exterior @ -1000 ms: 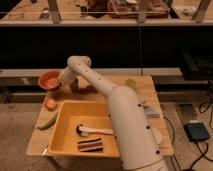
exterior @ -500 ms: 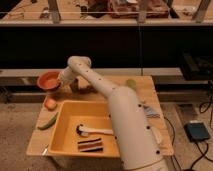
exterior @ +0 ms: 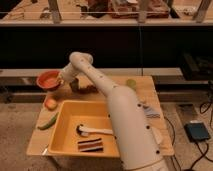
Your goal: Stack bowls into tray
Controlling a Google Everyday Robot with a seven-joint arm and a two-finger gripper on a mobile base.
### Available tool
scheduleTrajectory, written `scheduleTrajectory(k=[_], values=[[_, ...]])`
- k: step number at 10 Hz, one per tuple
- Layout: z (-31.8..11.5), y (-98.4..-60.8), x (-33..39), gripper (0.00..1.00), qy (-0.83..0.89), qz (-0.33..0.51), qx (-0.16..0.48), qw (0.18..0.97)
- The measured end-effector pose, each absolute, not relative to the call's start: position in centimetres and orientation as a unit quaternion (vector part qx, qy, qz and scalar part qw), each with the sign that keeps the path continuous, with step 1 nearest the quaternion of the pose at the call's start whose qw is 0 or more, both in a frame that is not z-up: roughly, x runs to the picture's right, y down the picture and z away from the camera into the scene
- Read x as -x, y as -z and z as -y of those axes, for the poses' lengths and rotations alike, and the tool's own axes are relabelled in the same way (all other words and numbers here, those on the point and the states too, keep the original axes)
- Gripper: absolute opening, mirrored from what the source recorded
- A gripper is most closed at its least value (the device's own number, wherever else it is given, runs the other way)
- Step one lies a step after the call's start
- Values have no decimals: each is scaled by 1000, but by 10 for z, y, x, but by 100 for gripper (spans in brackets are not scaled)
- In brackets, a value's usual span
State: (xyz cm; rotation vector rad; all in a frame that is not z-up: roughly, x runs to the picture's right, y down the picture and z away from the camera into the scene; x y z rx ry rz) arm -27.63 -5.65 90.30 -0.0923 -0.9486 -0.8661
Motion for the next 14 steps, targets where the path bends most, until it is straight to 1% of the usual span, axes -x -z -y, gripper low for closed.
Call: scheduleTrajectory(k=[4,5,7,8,10,12,14], values=[[67,-850,221,4,402,450,26,797],[71,-824,195,4,398,448,20,800],[71,-789,174,4,400,450,17,798],[61,-757,158,4,413,454,22,790],[57,-724,140,4,431,457,28,778],[53,-709,130,4,443,462,38,767],[35,-704,126,4,447,470,52,760]])
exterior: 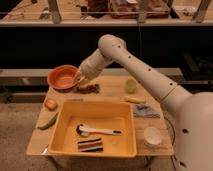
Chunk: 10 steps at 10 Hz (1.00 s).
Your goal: Stack bowls into tray
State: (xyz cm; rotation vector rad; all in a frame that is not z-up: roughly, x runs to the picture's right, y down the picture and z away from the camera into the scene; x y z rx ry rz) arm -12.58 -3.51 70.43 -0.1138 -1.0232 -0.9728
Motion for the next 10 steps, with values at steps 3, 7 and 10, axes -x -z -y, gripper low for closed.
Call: scheduleTrajectory(k=[3,7,10], values=[[-20,-693,111,4,440,481,82,754],[-28,-690,112,4,439,483,87,752],[-36,-696,111,4,433,484,86,755]])
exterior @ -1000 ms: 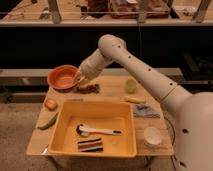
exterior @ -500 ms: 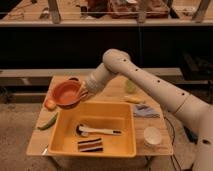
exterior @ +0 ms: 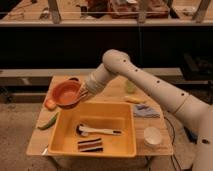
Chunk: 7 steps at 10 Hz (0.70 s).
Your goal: Stack bowls into tray
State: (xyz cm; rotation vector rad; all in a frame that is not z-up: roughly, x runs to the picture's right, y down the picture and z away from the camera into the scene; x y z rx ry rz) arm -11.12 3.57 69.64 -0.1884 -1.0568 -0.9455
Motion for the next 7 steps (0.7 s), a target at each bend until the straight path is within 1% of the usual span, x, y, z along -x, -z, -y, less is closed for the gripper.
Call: scheduleTrajectory(k=[3,5,7], values=[[-75,-710,103,4,432,476,101,759],[-106,-701,95,4,448,457,135,756],[-123,-703,88,4,452,446,156,757]])
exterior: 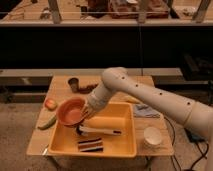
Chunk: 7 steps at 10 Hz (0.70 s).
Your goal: Stack bowls into tray
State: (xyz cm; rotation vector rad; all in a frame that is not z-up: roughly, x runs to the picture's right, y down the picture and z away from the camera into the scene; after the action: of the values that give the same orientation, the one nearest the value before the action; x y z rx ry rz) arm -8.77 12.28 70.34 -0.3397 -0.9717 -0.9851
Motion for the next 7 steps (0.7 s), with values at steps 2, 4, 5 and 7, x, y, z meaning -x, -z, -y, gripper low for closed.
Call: scheduleTrajectory(k=[2,4,5,7], values=[[-150,-720,77,4,445,434,179,763],[-172,-729,67,4,436,425,193,770],[-182,-735,61,5,432,421,196,773],[-197,-745,50,22,427,407,191,785]])
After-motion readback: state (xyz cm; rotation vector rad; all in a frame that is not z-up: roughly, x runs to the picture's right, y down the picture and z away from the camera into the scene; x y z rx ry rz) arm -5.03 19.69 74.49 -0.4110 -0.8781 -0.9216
